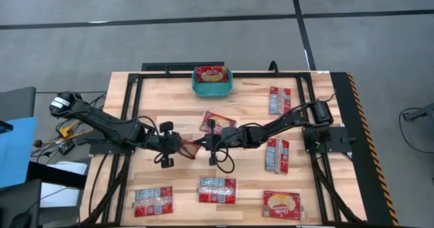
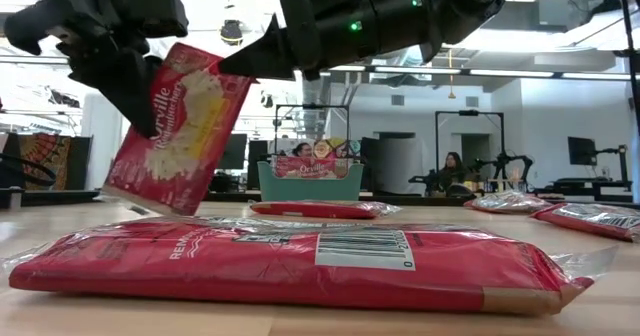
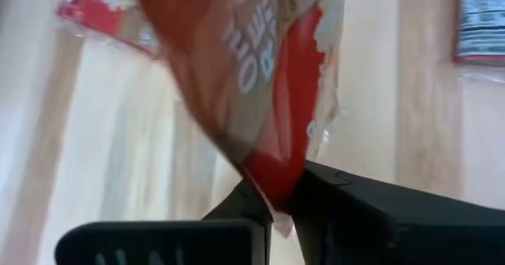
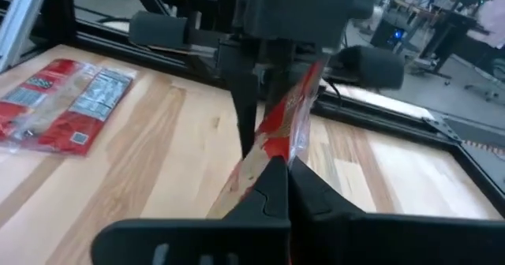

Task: Sort popcorn bags into baskets
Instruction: Put the red popcorn bag into the green basket

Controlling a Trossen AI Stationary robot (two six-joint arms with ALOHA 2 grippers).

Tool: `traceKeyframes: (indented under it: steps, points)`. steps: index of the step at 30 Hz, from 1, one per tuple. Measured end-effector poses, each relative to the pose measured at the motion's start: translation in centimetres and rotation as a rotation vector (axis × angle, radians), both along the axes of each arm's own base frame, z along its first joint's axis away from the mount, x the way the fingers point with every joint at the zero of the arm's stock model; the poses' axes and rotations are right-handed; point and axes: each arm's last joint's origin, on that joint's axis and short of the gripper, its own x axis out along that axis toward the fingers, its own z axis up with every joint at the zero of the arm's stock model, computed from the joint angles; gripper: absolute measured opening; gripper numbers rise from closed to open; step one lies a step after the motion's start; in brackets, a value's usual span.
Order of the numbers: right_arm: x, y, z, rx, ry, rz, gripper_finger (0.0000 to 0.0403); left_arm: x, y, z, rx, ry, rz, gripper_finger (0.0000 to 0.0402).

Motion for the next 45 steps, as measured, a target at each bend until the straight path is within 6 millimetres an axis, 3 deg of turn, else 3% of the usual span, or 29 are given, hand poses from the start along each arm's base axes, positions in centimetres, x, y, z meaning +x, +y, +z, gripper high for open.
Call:
traceKeyframes:
  steps: [3,8,14,19,24,31,38,45]
  points:
    - [-0.1,-0.6,-0.6,0.075,0.073,-0.037,0.0035,-0.3,0.2,0.8,0.027,0.028,-0.002,0.0008]
    - [-0.4,-2.0,-1.8,0.192,0.183,-0.08,0.0119,-0.3,0.9,3.8,0.08,0.123,0.012,0.0005]
    - [0.3,-2.7,-0.1,0.327,0.017,0.078,0.022,0.4,1.4,6.0,0.113,0.245,-0.035,0.0004]
    - [0.5,-2.8,0.3,0.298,-0.033,0.053,0.0246,1.7,1.6,5.3,0.14,0.418,-0.051,0.0003]
    - [1.4,-3.1,1.3,0.298,-0.051,0.049,0.0233,3.8,1.3,4.5,0.161,0.495,-0.102,0.0003]
    - [1.8,-3.2,0.9,0.281,-0.004,0.022,0.0182,5.6,0.8,5.7,0.191,0.472,-0.175,0.0005]
    - [1.7,-3.5,0.4,0.275,0.038,0.006,0.0023,5.7,0.2,6.9,0.222,0.446,-0.212,0.0016]
    - [1.1,-2.4,0.2,0.188,0.017,-0.055,0.0011,5.0,0.4,7.0,0.184,0.482,-0.108,0.0066]
